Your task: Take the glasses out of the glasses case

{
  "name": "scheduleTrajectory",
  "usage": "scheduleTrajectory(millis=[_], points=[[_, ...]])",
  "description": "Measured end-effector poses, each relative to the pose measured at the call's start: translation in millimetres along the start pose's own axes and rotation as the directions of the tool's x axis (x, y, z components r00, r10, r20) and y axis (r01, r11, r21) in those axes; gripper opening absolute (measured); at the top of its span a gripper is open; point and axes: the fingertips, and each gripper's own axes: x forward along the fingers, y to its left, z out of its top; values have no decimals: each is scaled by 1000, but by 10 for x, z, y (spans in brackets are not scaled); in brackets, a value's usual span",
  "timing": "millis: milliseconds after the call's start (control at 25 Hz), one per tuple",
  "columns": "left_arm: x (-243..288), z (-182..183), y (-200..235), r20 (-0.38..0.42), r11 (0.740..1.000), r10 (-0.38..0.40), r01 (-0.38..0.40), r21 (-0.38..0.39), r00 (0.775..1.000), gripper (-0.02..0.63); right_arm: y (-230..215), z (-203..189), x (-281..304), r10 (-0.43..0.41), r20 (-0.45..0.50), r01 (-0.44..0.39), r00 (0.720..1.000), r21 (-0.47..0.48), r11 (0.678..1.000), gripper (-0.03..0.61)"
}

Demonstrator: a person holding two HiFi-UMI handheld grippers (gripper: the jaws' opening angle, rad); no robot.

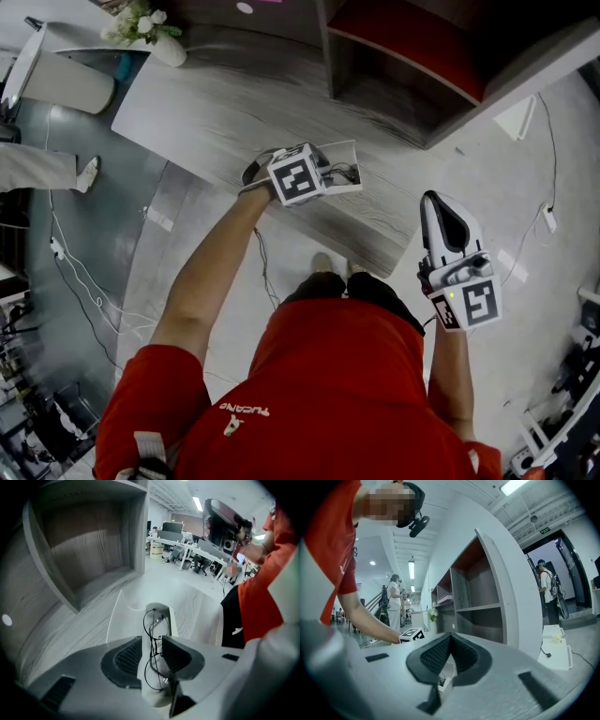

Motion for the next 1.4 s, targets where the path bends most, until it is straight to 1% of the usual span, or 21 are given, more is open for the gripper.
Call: scheduleTrajectory(millis=[160, 280, 480, 760, 1000, 1120, 1200, 1320, 1400], points=[[28, -17, -16, -13, 1000, -13, 13, 1, 1000, 87, -18, -31, 2, -1, -4, 1, 1000, 7, 1000, 5], [23, -3, -21, -4, 1000, -19, 19, -1, 1000, 71, -25, -38, 1, -2, -5, 2, 1000, 9, 1000, 5], [-9, 5, 6, 9, 1000, -5, 5, -12, 1000, 51, -21, -38, 9, 0, -4, 0, 1000, 11, 1000, 5], [-86, 27, 62, 65, 998, 32, -28, -51, 997, 32, 39, -25, 31, 9, 0, -9, 1000, 6, 1000, 5], [-256, 108, 82, 137, 992, 84, -71, -99, 987, 29, 65, -13, 36, 22, 5, -22, 1000, 0, 1000, 5], [-390, 158, 87, 182, 987, 122, -101, -123, 976, 28, 95, 1, 52, 32, 11, -32, 999, -2, 999, 5], [-505, 212, 93, 222, 982, 152, -121, -145, 963, 28, 117, 20, 64, 41, 15, -41, 999, -4, 999, 5], [-712, 304, 61, 285, 970, 190, -135, -201, 940, 28, 154, 51, 74, 57, 24, -57, 998, -7, 998, 5], [-863, 356, 36, 334, 959, 222, -144, -244, 916, 28, 193, 61, 78, 67, 30, -67, 997, -8, 998, 5]])
